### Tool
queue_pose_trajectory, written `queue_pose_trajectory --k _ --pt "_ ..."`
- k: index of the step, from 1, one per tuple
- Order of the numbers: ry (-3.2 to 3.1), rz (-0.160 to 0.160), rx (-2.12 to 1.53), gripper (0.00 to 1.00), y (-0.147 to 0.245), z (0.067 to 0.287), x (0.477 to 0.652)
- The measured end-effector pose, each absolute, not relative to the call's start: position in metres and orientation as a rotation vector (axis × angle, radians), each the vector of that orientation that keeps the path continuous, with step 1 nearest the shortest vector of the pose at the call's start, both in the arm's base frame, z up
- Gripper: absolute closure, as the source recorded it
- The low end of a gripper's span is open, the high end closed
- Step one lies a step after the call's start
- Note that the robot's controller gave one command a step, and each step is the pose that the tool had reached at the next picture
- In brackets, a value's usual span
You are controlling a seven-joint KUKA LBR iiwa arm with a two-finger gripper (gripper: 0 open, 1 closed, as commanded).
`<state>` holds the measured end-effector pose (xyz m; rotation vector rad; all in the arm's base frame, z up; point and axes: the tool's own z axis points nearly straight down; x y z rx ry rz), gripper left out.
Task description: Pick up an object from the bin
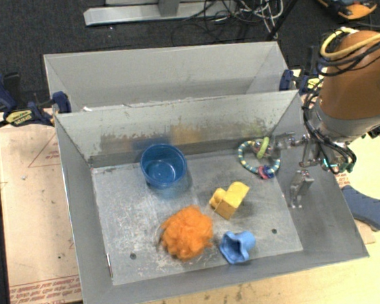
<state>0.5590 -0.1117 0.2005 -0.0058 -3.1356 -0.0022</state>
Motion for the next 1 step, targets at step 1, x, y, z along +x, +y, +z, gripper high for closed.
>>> queue_pose_trajectory --k 1 --pt "-3.138 -0.002 -0.005 0.00 -0.1115 0.2025 0.5593"
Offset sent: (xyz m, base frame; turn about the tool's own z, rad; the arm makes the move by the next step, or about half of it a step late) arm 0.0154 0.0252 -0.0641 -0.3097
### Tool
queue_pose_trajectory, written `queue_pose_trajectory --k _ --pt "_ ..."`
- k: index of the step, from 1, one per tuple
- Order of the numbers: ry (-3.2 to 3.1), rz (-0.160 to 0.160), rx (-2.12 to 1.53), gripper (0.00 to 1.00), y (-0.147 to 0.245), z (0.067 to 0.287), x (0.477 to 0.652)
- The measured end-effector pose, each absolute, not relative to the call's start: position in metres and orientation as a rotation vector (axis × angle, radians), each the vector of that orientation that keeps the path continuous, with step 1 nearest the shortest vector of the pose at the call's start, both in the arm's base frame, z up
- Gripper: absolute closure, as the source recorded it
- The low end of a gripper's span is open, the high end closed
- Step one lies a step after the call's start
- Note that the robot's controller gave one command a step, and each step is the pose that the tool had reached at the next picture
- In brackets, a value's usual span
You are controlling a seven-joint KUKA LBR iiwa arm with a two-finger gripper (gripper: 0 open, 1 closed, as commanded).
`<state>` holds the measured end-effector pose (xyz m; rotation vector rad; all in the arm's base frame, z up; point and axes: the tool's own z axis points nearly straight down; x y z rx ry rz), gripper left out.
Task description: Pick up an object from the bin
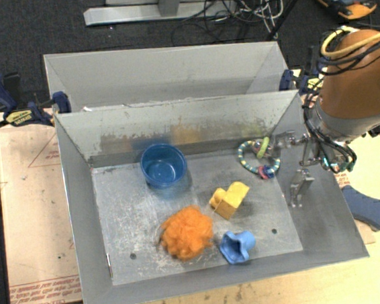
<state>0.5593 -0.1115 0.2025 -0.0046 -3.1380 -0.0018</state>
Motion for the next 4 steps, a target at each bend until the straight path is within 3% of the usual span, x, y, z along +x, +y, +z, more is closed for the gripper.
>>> queue_pose_trajectory --k 2,3,4 --pt "-3.142 0.000 0.009 0.00 -0.111 0.204 0.561" --pt "-3.131 -0.004 0.182 0.00 -0.106 0.214 0.552" --pt "-3.144 0.003 0.188 0.00 -0.057 0.196 0.554"
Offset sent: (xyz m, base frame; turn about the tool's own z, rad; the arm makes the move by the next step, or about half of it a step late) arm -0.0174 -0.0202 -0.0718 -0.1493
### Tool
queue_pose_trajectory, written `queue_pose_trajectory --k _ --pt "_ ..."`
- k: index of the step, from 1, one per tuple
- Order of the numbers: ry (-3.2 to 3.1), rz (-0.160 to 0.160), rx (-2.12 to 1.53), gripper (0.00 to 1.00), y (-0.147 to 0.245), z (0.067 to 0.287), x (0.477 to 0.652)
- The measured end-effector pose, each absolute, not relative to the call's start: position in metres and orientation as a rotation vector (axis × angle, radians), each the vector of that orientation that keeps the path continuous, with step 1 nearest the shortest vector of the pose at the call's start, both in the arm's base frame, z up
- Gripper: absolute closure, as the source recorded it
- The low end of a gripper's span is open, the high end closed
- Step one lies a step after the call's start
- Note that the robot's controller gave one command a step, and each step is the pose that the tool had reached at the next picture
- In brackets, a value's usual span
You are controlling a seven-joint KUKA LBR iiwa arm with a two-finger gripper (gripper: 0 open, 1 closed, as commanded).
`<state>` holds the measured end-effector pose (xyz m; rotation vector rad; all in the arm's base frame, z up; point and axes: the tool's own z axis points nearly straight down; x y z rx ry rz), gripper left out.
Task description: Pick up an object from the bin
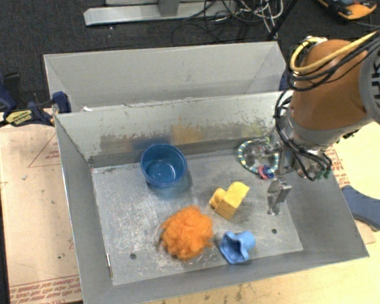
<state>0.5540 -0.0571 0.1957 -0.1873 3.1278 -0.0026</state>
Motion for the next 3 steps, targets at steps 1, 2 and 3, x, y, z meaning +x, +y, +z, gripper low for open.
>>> queue_pose_trajectory --k 1,2,3 --pt "3.136 0.005 -0.063 0.00 -0.029 0.142 0.541" --pt "3.125 -0.002 0.031 0.00 -0.005 0.116 0.531" --pt "3.099 0.005 0.434 1.00 -0.040 0.073 0.636"
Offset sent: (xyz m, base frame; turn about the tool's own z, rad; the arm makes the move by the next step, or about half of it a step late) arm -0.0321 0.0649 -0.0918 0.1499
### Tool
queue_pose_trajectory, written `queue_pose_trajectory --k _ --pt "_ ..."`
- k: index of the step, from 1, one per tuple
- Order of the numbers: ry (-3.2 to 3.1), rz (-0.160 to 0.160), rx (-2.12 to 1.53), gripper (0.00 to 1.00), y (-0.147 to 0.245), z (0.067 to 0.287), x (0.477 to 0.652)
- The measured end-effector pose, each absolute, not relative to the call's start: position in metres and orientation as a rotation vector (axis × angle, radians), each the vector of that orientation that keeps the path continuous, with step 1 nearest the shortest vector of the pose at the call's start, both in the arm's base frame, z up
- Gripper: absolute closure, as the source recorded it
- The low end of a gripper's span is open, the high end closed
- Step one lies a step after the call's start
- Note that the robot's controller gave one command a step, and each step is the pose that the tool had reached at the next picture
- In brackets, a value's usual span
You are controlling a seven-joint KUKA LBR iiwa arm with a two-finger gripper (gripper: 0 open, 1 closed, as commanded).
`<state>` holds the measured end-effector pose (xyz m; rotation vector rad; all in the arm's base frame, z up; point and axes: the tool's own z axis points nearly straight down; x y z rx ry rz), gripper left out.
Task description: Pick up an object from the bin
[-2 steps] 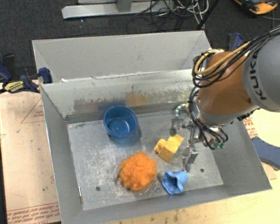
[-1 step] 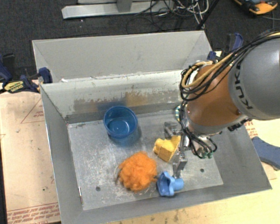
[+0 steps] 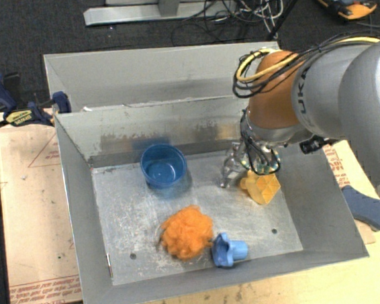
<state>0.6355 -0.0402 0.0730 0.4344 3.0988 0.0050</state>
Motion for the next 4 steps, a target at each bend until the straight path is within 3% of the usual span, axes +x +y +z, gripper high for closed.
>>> queue_pose_trajectory --k 1,2,3,4 --pt "3.099 0.004 0.433 1.00 -0.040 0.073 0.636" --pt "3.121 0.000 0.402 1.00 -0.044 0.109 0.633" --pt "3.130 -0.003 -0.145 0.00 -0.076 0.208 0.601" --pt "3.134 0.001 -0.149 0.00 -0.075 0.206 0.600"
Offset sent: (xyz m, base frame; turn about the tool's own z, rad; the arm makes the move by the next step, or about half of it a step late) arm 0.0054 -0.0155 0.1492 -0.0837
